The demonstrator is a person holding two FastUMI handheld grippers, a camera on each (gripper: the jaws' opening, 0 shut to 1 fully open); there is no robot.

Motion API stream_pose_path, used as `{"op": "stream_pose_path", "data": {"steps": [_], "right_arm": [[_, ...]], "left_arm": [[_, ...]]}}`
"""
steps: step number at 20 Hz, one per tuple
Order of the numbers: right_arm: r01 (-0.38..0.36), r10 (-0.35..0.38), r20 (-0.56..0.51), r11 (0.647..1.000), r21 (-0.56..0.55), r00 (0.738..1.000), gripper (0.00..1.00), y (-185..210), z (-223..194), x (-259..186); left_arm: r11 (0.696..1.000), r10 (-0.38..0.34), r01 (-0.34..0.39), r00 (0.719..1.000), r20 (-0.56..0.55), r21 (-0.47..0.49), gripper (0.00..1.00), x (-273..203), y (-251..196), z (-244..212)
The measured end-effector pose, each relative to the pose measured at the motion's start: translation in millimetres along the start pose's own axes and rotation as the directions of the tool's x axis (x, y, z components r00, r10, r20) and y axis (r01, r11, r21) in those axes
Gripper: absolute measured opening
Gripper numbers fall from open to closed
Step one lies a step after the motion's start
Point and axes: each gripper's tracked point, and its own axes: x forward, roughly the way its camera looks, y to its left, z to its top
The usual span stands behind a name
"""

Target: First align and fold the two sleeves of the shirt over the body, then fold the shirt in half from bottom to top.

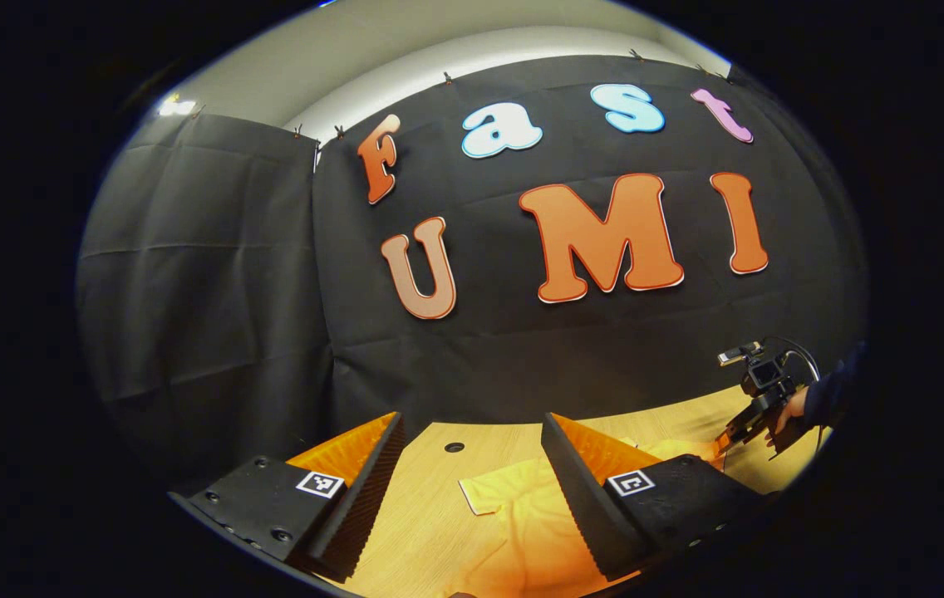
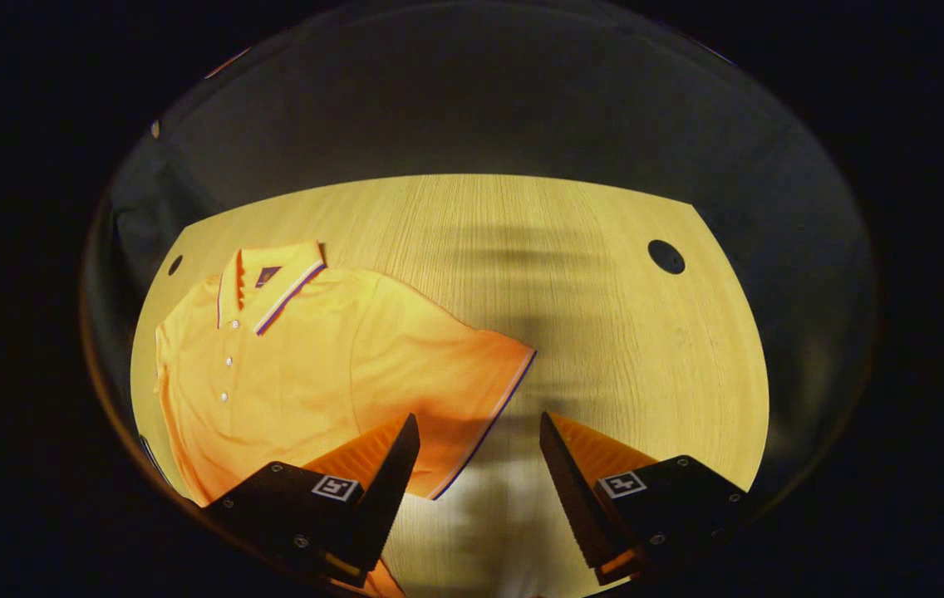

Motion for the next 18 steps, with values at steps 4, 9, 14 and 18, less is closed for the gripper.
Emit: {"op": "stream_pose_path", "data": {"steps": [4,9,14,18], "right_arm": [[0.01,-0.007,-0.102,0.999,0.031,0.995,0.78,0,-4,18],[0.004,0.006,-0.177,0.998,0.059,0.984,0.61,4,-9,31],[0.001,0.015,-0.188,0.996,0.088,0.982,0.47,6,-2,33],[-0.159,0.202,-0.168,0.957,0.242,0.965,0.06,34,8,25]], "left_arm": [[1.0,0.013,-0.013,1.0,-0.028,0.006,0.99,4,-1,-7],[1.0,0.019,-0.018,0.998,-0.052,0.015,1.0,8,-1,-11],[1.0,0.02,-0.019,0.997,-0.069,0.013,0.99,8,-3,-15],[1.0,0.018,-0.017,0.998,-0.065,0.018,0.99,7,-3,-13]]}}
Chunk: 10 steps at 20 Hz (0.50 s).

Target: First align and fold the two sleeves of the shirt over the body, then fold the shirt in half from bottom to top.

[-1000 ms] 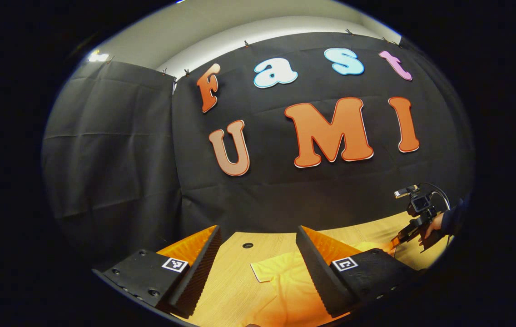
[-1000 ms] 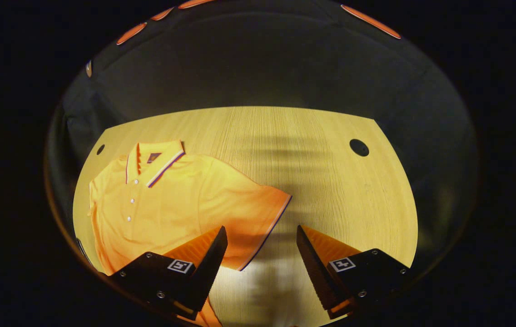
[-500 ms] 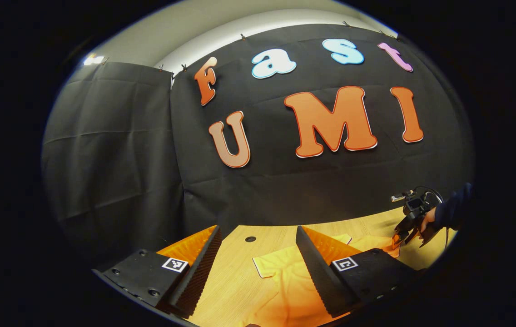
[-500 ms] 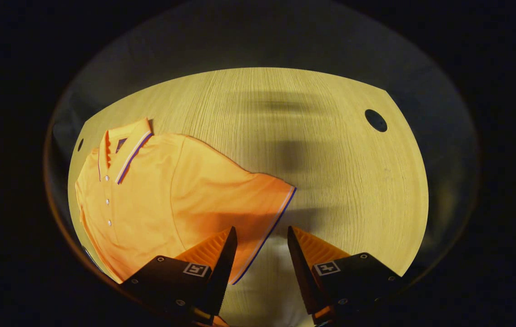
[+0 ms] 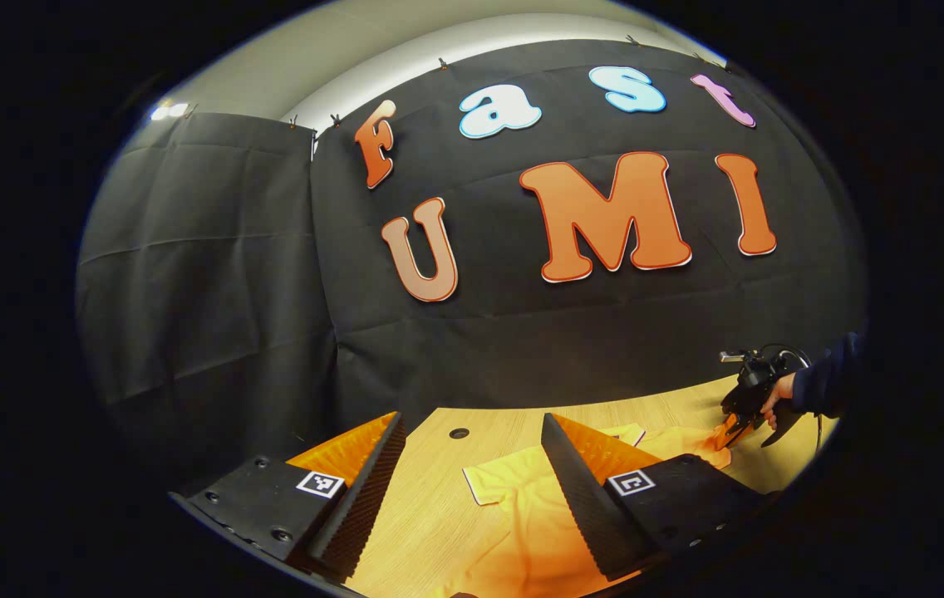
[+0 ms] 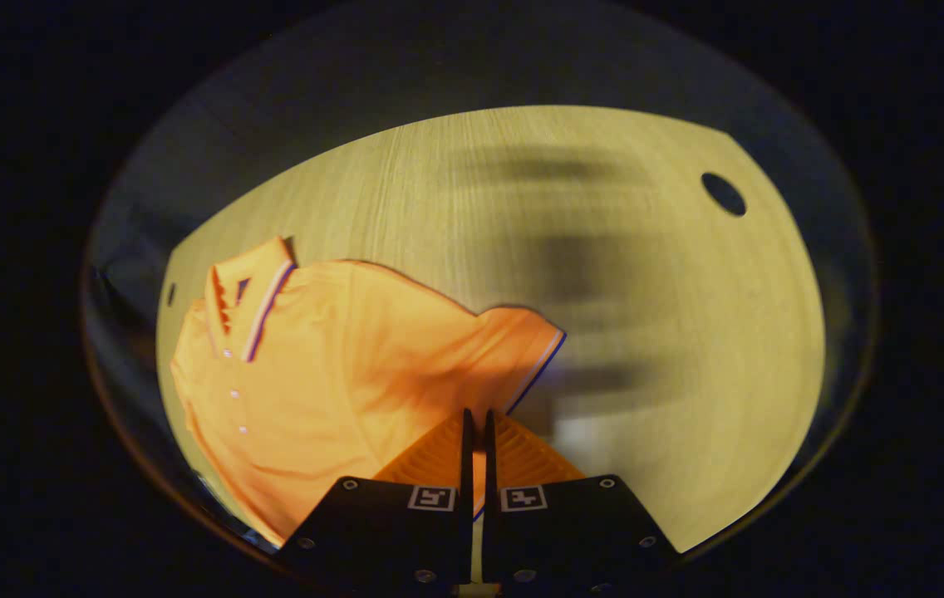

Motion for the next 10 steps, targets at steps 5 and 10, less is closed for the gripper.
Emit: {"op": "stream_pose_path", "data": {"steps": [5,10], "right_arm": [[-0.123,0.125,0.083,0.992,-0.027,0.989,0.05,47,19,-31],[-0.194,0.203,0.091,0.976,-0.096,0.975,0.05,99,17,-45]], "left_arm": [[1.0,0.011,-0.011,1.0,-0.011,-0.003,1.0,-1,2,-4],[1.0,0.026,-0.026,0.999,-0.029,0.014,0.99,-3,5,-7]]}}
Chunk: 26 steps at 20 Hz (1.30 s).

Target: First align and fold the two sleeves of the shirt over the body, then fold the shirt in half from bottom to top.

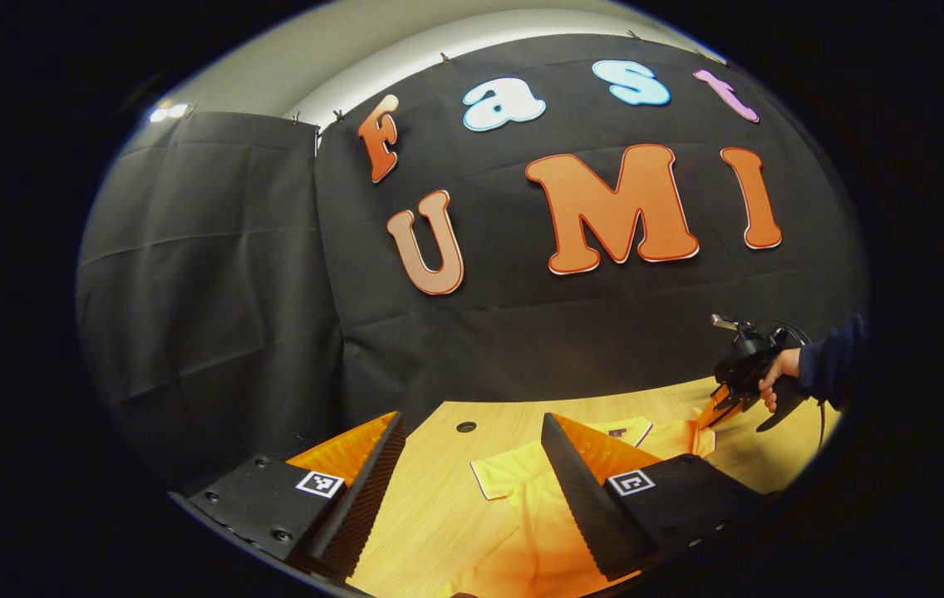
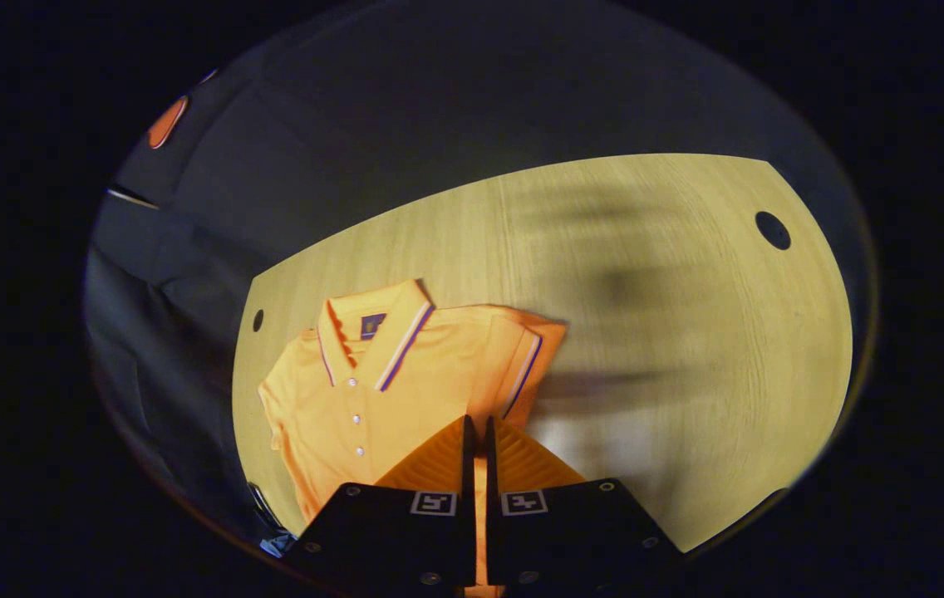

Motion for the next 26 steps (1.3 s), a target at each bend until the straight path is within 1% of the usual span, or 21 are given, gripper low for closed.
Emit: {"op": "stream_pose_path", "data": {"steps": [3,4,5,6,7,8,9,10,11,12,13,15,17,19,21,23,26], "right_arm": [[-0.038,0.038,0.004,0.999,0.0,0.999,0.05,29,-1,-1],[-0.067,0.067,0.0,0.998,0.009,0.998,0.05,41,-1,-5],[-0.095,0.095,-0.008,0.995,0.013,0.995,0.13,51,-5,-4],[-0.134,0.134,-0.009,0.991,0.007,0.991,0.17,64,-6,-7],[-0.16,0.159,-0.008,0.987,-0.006,0.987,0.29,73,-9,-9],[-0.178,0.178,-0.004,0.984,-0.024,0.984,0.36,79,-9,-13],[-0.184,0.184,0.004,0.982,-0.043,0.983,0.48,83,-12,-16],[-0.185,0.187,0.022,0.98,-0.07,0.982,0.53,85,-10,-21],[-0.169,0.174,0.043,0.981,-0.1,0.984,0.54,83,-9,-28],[-0.153,0.164,0.072,0.979,-0.133,0.984,0.58,82,-7,-36],[-0.13,0.148,0.106,0.978,-0.162,0.983,0.79,80,-5,-44],[-0.106,0.142,0.18,0.975,-0.195,0.973,0.9,80,0,-62],[-0.087,0.136,0.251,0.976,-0.199,0.958,0.97,79,1,-84],[-0.069,0.126,0.316,0.98,-0.187,0.94,0.97,79,1,-106],[-0.045,0.108,0.375,0.984,-0.173,0.921,0.98,80,-2,-128],[-0.005,0.076,0.428,0.986,-0.165,0.901,0.99,77,-8,-147],[0.061,0.018,0.498,0.988,-0.143,0.867,0.98,75,-19,-170]], "left_arm": [[1.0,-0.006,0.006,1.0,-0.015,0.015,0.99,4,-1,-4],[1.0,-0.008,0.008,1.0,-0.026,0.018,1.0,2,0,-9],[1.0,-0.003,0.003,1.0,-0.03,0.018,0.99,0,2,-11],[1.0,-0.002,0.003,0.999,-0.033,0.014,0.99,-2,6,-13],[1.0,0.001,-0.001,0.999,-0.034,0.005,0.99,-2,10,-13],[1.0,0.003,-0.003,0.999,-0.035,-0.004,0.99,-3,13,-16],[1.0,0.006,-0.007,0.999,-0.038,-0.014,0.99,-1,16,-18],[1.0,0.008,-0.009,0.999,-0.045,-0.018,0.99,0,20,-22],[1.0,0.013,-0.014,0.999,-0.051,-0.02,0.99,4,25,-24],[1.0,0.014,-0.016,0.998,-0.069,-0.024,0.99,10,30,-30],[0.999,0.013,-0.016,0.996,-0.085,-0.034,0.99,16,33,-36],[0.998,-0.005,-0.002,0.994,-0.111,-0.06,1.0,32,39,-47],[0.996,-0.036,0.025,0.991,-0.129,-0.081,0.99,49,42,-56],[0.992,-0.081,0.065,0.985,-0.155,-0.108,0.99,67,43,-67],[0.983,-0.139,0.111,0.972,-0.191,-0.146,0.99,89,43,-81],[0.973,-0.19,0.148,0.95,-0.249,-0.179,0.99,115,42,-99],[0.952,-0.267,0.186,0.893,-0.363,-0.242,1.0,152,35,-128]]}}
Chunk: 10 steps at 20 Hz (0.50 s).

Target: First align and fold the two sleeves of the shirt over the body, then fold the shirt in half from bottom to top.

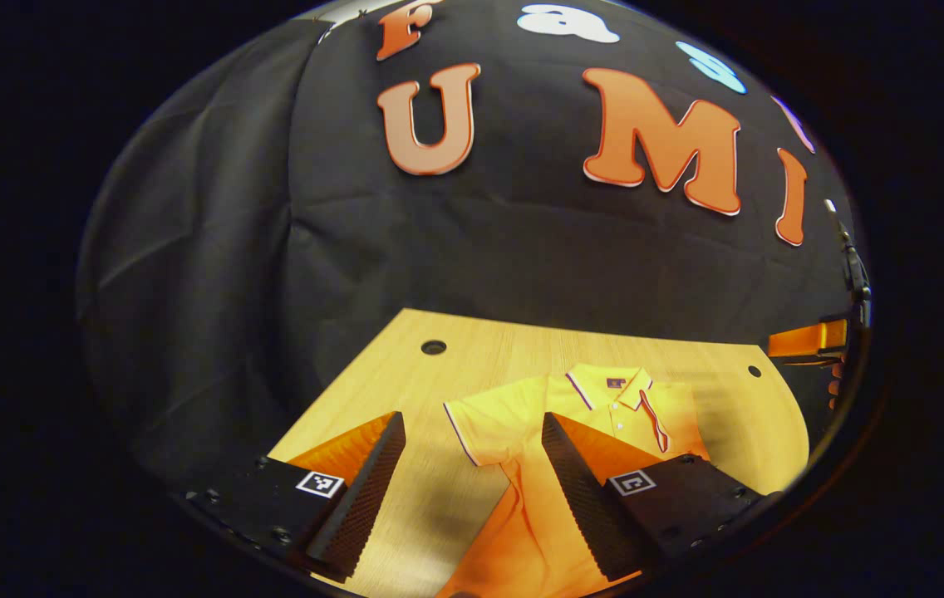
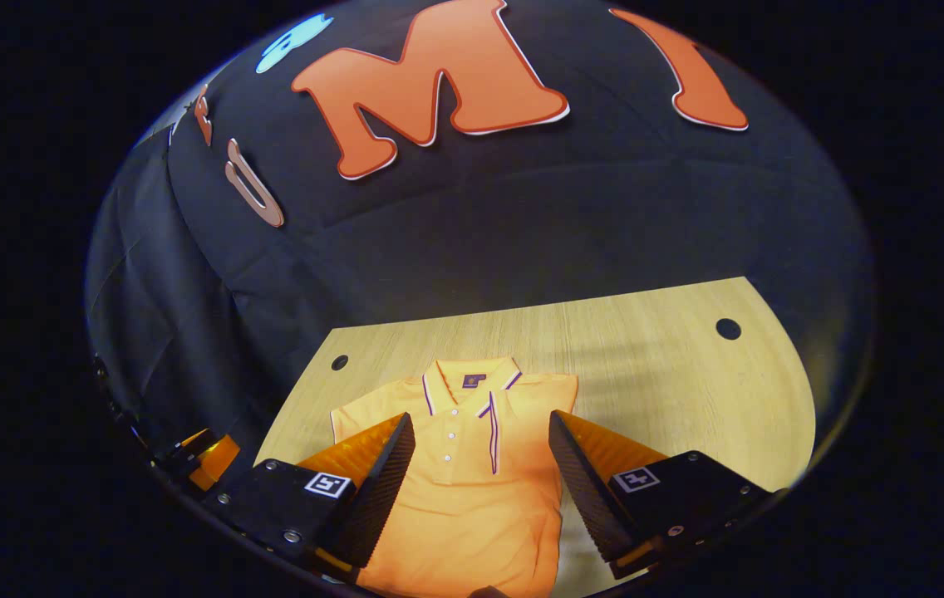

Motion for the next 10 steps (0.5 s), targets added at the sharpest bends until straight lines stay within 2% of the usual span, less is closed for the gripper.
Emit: {"op": "stream_pose_path", "data": {"steps": [4,7,10], "right_arm": [[0.077,-0.078,0.057,0.997,0.019,0.995,0.98,0,-4,-28],[0.137,-0.139,0.095,0.99,0.029,0.986,0.99,0,-7,-48],[0.197,-0.201,0.124,0.98,0.042,0.972,0.98,-1,-8,-61]], "left_arm": [[0.999,-0.049,0.045,0.982,-0.18,-0.025,0.99,52,3,-3],[0.997,-0.07,0.058,0.948,-0.31,-0.049,0.99,101,4,-20],[0.998,-0.061,0.051,0.909,-0.412,-0.035,0.99,143,8,-35]]}}
